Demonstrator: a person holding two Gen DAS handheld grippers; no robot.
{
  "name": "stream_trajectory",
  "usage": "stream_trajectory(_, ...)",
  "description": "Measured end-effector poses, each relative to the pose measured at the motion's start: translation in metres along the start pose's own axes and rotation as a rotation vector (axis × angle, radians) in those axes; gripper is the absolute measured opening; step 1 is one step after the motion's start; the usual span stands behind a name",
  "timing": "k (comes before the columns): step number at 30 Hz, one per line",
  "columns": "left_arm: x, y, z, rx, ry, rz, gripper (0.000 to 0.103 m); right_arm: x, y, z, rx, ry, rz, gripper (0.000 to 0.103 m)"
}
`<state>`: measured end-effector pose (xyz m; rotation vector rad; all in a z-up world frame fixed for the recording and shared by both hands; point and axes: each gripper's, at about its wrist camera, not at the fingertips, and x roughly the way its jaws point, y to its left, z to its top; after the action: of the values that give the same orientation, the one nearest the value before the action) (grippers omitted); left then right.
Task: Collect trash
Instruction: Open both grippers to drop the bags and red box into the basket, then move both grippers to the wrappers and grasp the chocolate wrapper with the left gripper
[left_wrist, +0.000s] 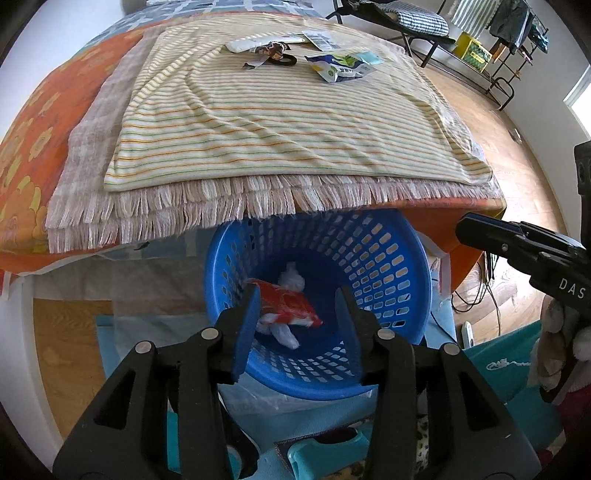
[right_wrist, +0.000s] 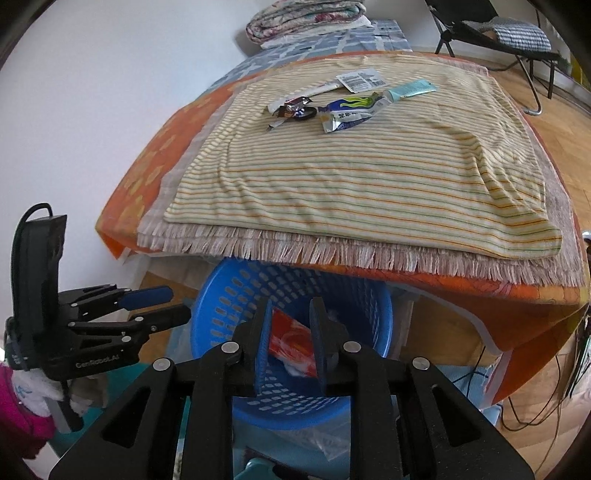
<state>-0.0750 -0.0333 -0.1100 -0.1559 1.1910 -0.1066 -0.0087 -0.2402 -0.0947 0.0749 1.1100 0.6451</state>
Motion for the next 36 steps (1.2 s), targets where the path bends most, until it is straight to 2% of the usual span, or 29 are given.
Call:
stream_trajectory(3, 0.000, 0.001, 0.000, -0.002, -0.002, 0.002, 0.043, 0.000, -0.001, 0.000, 0.005, 0.001, -0.004, 0.021)
stream_trajectory(5, 0.000, 0.001, 0.001, -0.005, -0.002, 0.003, 0.043, 0.000, -0.001, 0.001, 0.006, -0.001, -0.010, 0.037)
stream_trajectory(7, 0.000, 0.002, 0.002, -0.008, 0.000, 0.001, 0.043, -0.001, 0.000, 0.000, 0.005, -0.010, -0.013, 0.047)
stream_trajectory(14, -0.001, 0.003, 0.009, -0.015, -0.003, -0.004, 0.043, -0.001, -0.004, 0.005, 0.026, -0.014, -0.043, 0.057)
stream_trajectory(17, -0.003, 0.003, 0.016, -0.013, -0.008, -0.009, 0.044, 0.000, -0.006, 0.008, 0.030, -0.014, -0.071, 0.057)
stream_trajectory(19, -0.004, 0.003, 0.021, -0.015, -0.015, -0.013, 0.057, 0.001, -0.007, 0.011, 0.032, -0.012, -0.083, 0.057)
stream_trajectory(20, -0.005, 0.004, 0.024, -0.018, -0.023, -0.016, 0.058, 0.001, -0.008, 0.013, 0.038, -0.011, -0.087, 0.057)
stream_trajectory(29, -0.013, 0.008, 0.062, -0.013, -0.074, -0.016, 0.058, 0.001, -0.010, 0.035, 0.051, -0.014, -0.114, 0.057)
stream_trajectory(36, -0.017, 0.015, 0.091, -0.037, -0.112, -0.022, 0.058, 0.002, -0.017, 0.050, 0.079, -0.020, -0.099, 0.057)
